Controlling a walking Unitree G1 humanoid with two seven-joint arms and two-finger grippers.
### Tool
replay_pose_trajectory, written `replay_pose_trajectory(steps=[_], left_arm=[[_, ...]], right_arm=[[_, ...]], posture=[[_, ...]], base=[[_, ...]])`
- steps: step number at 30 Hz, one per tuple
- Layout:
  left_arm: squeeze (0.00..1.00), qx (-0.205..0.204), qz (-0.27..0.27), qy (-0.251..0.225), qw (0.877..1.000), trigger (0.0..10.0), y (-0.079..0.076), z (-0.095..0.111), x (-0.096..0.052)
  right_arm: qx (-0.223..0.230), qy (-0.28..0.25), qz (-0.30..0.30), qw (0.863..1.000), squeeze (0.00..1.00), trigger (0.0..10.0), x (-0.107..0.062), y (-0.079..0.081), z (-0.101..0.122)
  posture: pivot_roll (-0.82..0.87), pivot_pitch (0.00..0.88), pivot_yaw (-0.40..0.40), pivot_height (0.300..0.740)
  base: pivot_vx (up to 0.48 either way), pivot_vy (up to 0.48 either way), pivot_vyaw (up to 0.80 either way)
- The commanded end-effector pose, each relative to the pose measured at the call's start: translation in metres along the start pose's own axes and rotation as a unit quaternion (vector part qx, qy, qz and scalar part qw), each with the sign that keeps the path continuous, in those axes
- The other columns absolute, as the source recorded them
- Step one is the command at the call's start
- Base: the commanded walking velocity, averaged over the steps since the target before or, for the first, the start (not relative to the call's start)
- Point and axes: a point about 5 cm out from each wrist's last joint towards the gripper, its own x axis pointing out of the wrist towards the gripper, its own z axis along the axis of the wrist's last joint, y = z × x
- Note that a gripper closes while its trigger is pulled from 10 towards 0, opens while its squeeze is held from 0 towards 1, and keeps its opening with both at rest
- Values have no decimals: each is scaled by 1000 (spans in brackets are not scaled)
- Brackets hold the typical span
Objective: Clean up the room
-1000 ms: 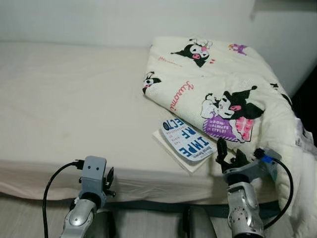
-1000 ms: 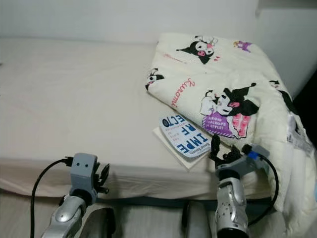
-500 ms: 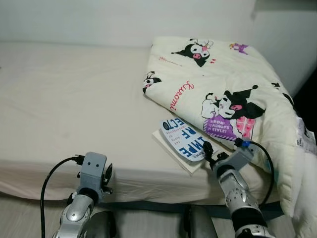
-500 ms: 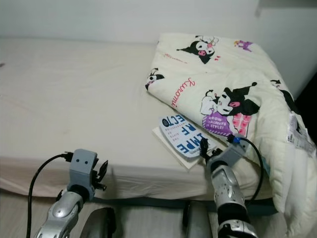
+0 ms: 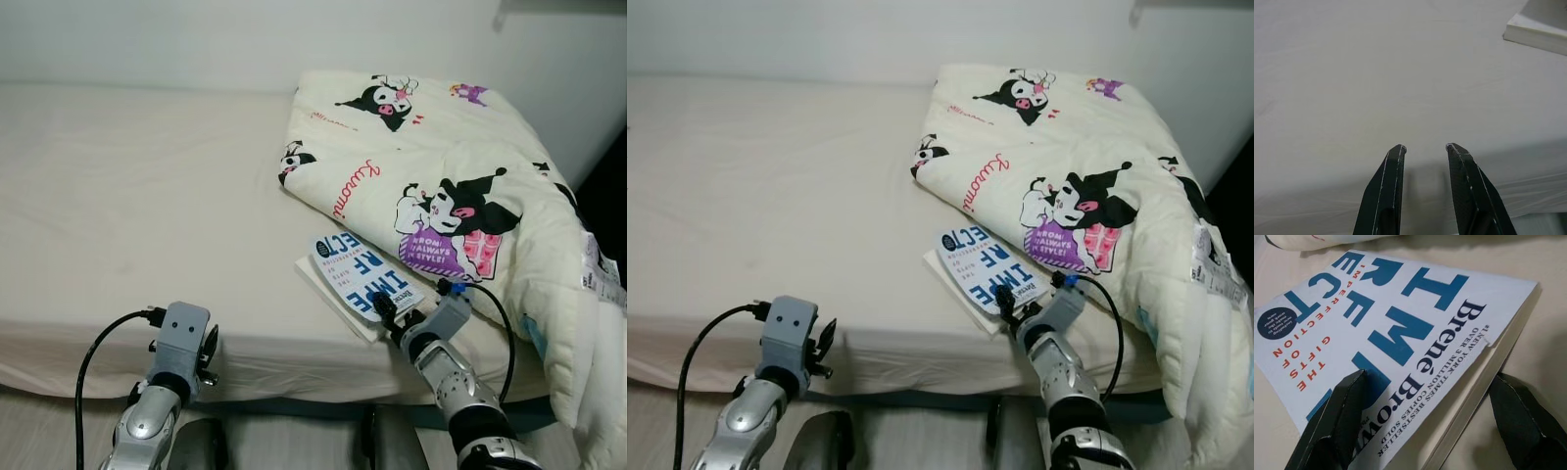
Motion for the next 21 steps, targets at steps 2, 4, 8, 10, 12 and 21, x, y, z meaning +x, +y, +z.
replay_pose_trajectory(steps=[2,4,8,10,12,21], left_arm=[[0,20,-13,4,1000,10000,-1,-4,-4],[0,27,-20,3,999,10000,-2,-4,-6],[0,36,-28,0,999,10000,-6,-4,-7],[0,39,-30,-1,999,10000,-7,-4,-7],[0,43,-36,-2,998,10000,-9,-4,-7],[0,50,-36,-6,998,10000,-9,-3,-5]], right_arm=[[57,62,-2,996,0,10000,-3,-3,-28],[99,75,7,992,0,10000,-6,-4,-35],[164,71,5,984,0,10000,-9,-9,-40],[180,69,5,981,0,10000,-10,-10,-40],[214,62,8,975,0,10000,-10,-12,-38],[229,40,20,973,0,10000,-5,-8,-27]], posture=[[60,138,-36,565],[61,137,-36,565],[62,137,-32,565],[61,137,-31,565],[61,136,-29,565],[64,138,-25,565]], base=[[0,0,0],[0,0,0],[0,0,0],[0,0,0],[0,0,0],[0,0,0]])
